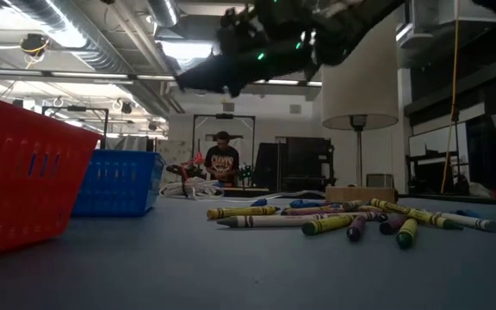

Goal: Sort crayons
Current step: Put the violet crayon into the orange bin, then put the green crayon into the blue green bin

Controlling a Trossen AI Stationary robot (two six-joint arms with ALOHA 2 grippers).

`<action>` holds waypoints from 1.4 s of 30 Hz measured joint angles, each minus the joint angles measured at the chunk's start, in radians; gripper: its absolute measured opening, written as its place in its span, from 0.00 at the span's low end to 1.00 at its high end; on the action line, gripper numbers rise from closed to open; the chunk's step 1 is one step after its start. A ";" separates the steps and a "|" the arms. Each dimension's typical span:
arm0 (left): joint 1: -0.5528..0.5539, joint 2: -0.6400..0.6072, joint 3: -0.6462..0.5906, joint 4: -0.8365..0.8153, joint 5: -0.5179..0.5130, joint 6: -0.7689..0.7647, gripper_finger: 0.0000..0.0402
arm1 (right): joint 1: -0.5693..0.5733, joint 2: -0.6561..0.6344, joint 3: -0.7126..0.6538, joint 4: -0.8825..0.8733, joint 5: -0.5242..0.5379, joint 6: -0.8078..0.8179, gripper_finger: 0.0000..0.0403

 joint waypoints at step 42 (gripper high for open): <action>0.013 0.001 -0.023 0.095 0.002 0.009 0.17 | -0.006 0.182 0.274 -0.250 0.026 0.027 0.32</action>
